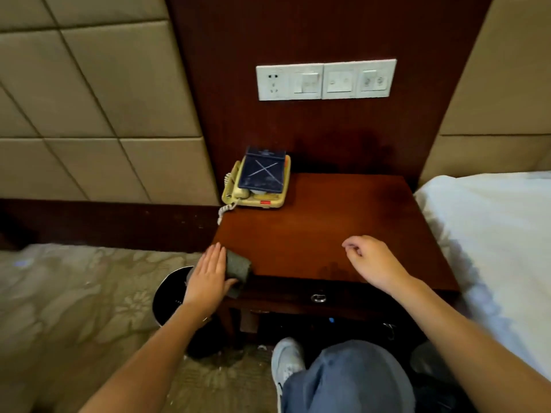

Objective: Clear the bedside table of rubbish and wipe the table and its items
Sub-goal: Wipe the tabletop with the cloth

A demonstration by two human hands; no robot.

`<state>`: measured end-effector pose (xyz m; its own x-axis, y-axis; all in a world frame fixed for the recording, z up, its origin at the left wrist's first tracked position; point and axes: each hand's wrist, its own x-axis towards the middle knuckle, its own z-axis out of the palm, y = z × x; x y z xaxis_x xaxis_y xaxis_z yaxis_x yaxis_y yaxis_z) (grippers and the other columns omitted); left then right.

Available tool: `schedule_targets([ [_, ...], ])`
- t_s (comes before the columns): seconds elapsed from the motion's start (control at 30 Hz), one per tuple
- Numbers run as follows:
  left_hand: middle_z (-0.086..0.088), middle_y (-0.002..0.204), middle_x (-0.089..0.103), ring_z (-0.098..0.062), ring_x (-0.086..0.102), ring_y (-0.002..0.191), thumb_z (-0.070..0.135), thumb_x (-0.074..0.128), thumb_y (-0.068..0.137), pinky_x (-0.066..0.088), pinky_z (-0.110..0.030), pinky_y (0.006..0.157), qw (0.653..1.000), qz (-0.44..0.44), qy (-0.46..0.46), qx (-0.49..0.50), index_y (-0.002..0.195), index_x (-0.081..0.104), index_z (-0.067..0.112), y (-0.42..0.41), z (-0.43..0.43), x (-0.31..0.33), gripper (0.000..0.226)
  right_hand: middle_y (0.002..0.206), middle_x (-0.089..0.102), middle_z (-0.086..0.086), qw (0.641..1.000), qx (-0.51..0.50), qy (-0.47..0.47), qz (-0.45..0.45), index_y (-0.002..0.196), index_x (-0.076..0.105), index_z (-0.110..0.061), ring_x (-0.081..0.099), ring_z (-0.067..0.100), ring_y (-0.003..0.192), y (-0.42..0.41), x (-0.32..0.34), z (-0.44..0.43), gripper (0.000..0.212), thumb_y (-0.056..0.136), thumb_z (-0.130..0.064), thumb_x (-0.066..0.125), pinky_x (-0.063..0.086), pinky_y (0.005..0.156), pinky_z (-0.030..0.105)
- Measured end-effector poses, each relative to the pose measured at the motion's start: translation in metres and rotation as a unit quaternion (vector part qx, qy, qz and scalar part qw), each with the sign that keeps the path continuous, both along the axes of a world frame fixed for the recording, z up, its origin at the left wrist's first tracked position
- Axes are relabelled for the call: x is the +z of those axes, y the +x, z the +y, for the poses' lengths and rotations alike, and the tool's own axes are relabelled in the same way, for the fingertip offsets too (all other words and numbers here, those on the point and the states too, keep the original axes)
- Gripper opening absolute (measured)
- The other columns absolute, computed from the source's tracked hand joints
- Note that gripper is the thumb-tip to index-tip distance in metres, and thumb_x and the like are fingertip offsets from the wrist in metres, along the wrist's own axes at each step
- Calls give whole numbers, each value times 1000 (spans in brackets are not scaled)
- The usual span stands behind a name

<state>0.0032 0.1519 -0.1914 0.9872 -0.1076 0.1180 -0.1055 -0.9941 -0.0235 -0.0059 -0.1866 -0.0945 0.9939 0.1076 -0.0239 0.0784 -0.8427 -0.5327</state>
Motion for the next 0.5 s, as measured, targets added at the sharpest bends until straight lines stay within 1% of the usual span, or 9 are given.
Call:
schedule_targets([
  [0.07,-11,155,-8,-25,-2,146,43,49,93,0,-33,117,994,7,-94,63,148,0,1,-11,-10,-9,85,123,56,2,1000,18,2,2,121,60,-17,61,19,97,3,-1,17,29,101,-22,40,50,88,31],
  [0.1,-12,155,-15,-25,-10,146,41,47,95,-3,-33,118,980,-4,-171,103,148,-7,1,-17,-19,-14,85,123,55,1,1000,29,1,2,121,60,-18,61,19,99,4,-1,24,29,101,-23,40,50,89,31],
  [0.13,-14,156,-17,-26,-12,146,38,48,95,-1,-35,120,954,-19,-260,145,147,-10,0,-23,-30,-16,87,123,55,1,999,39,-1,2,122,59,-18,60,18,100,4,-1,29,29,101,-23,40,49,89,30],
  [0.17,-14,156,-18,-26,-12,146,35,50,95,3,-35,120,913,-23,-361,190,147,-12,-1,-27,-43,-17,89,122,55,0,999,46,-3,3,122,59,-19,60,16,98,5,-1,32,29,101,-24,40,50,89,31],
  [0.23,-15,156,-20,-27,-12,146,32,51,94,3,-33,118,800,-14,-535,272,146,-16,-3,-22,-66,-13,91,121,54,-1,999,53,-6,7,122,58,-20,61,16,94,5,-2,35,28,100,-24,41,51,88,33],
  [0.33,-21,155,-17,-29,-10,146,35,50,95,0,-32,118,646,6,-661,382,142,-16,-10,-1,-97,1,93,124,54,-1,999,50,-13,16,123,58,-19,62,16,93,5,-3,28,29,100,-25,41,52,88,33],
  [0.43,-23,156,-9,-31,-2,146,38,52,94,6,-33,119,537,41,-716,444,143,-12,-12,16,-132,10,95,123,55,0,999,38,-13,17,124,57,-19,63,18,92,3,-3,14,30,100,-25,41,53,87,33],
  [0.47,-23,156,-3,-31,5,146,41,52,93,12,-34,118,520,70,-718,458,144,-9,-11,20,-143,10,95,123,55,0,999,32,-11,17,124,57,-19,63,18,94,2,-4,9,30,100,-25,42,53,86,32],
  [0.5,-24,155,10,-32,19,143,46,52,91,22,-36,116,512,101,-712,470,145,0,-11,22,-155,6,94,123,55,0,1000,24,-7,17,124,58,-19,61,17,95,2,-5,2,29,100,-25,42,51,85,29],
])
